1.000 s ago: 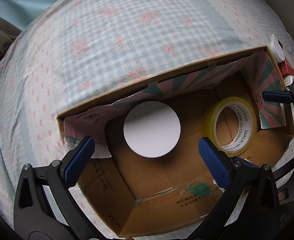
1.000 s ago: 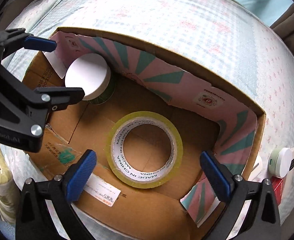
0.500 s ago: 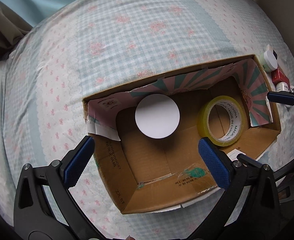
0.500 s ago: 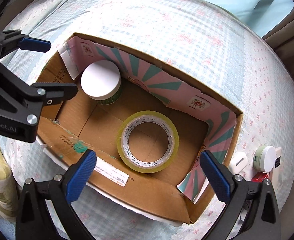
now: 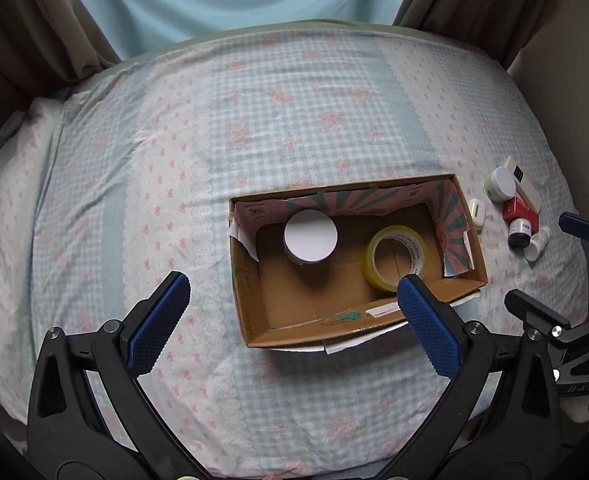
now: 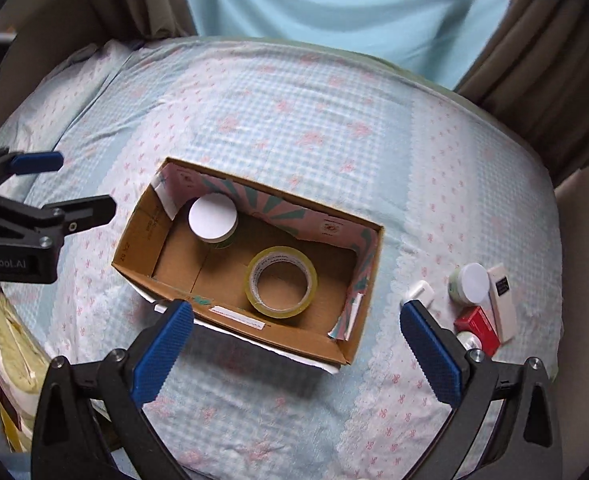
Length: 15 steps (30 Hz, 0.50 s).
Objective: Organize rigid objects
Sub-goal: 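Release the jar with left tool while right tool releases the tape into the box, then grasp the white earbud case with left tool while right tool grasps the pill bottle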
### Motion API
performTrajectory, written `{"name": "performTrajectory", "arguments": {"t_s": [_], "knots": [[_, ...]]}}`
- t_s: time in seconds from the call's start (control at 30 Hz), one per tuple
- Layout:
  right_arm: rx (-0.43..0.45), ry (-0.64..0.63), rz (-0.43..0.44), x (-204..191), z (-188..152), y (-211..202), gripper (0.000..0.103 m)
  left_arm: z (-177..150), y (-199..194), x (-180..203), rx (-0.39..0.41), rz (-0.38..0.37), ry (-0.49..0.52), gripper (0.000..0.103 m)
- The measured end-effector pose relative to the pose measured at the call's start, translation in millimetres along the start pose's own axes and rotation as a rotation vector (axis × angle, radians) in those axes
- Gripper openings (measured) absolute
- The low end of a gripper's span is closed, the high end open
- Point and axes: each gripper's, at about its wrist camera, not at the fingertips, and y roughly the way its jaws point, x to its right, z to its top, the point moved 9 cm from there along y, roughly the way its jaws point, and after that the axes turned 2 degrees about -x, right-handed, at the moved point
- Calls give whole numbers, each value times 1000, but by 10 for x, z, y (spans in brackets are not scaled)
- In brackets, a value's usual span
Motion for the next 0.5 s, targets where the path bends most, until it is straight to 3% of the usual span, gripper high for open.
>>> {"name": "performTrajectory", "arguments": {"t_s": [0.2, 0.5], "knots": [[32, 246, -40, 575, -319, -342, 103, -19, -352, 309, 67, -24, -23, 103], [36, 389, -135, 1616, -928, -573, 103, 40, -407, 1159, 76, 8, 4, 103]]}}
